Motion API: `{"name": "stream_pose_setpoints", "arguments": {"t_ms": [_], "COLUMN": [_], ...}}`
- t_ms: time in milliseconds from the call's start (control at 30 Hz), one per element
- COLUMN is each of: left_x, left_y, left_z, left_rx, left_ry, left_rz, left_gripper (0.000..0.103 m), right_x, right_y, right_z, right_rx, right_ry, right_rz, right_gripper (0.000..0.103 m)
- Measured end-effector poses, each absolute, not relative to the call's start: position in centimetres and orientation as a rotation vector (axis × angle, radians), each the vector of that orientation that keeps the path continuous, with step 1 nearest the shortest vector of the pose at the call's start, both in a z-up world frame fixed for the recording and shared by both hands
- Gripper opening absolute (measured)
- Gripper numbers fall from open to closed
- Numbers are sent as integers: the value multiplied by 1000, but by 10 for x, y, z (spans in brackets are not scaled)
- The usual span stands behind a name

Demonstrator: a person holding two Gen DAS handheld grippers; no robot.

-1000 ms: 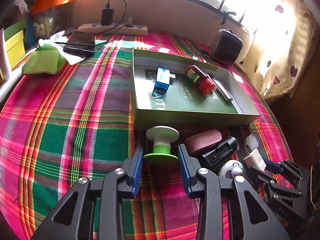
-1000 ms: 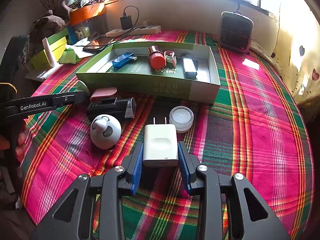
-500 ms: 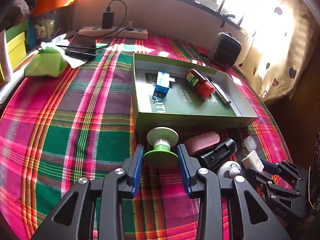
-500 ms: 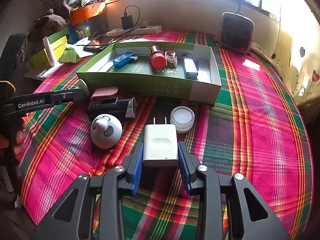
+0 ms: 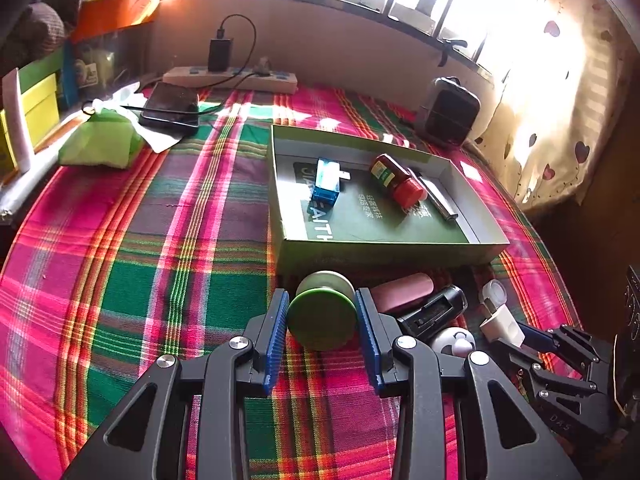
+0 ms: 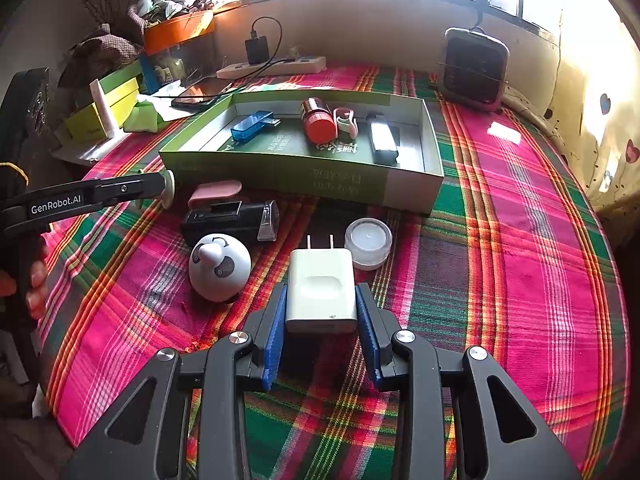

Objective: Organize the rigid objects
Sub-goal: 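Carry the charger and spool over the green box with both tools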

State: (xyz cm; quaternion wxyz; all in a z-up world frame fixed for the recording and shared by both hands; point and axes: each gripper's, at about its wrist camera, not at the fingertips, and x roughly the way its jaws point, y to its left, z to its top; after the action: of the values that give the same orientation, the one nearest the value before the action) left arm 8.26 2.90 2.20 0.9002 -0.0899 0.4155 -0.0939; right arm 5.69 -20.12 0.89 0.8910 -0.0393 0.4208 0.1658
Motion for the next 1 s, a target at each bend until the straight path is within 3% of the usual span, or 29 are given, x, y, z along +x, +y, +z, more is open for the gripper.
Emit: {"name": "stream_pose_setpoints", "arguments": {"t_ms": [1000], "left_x": [90], "left_y": [28], "left_z": [67], "left_rx": [-165], "left_ry": [767], "left_rz": [-218], "left_gripper": [33], "right_x": [67], "right_y": [-209], "right_z": [50], "right_rx": [-79], "right_ry": [776], "right_rz": [330], "right_gripper": [35]}}
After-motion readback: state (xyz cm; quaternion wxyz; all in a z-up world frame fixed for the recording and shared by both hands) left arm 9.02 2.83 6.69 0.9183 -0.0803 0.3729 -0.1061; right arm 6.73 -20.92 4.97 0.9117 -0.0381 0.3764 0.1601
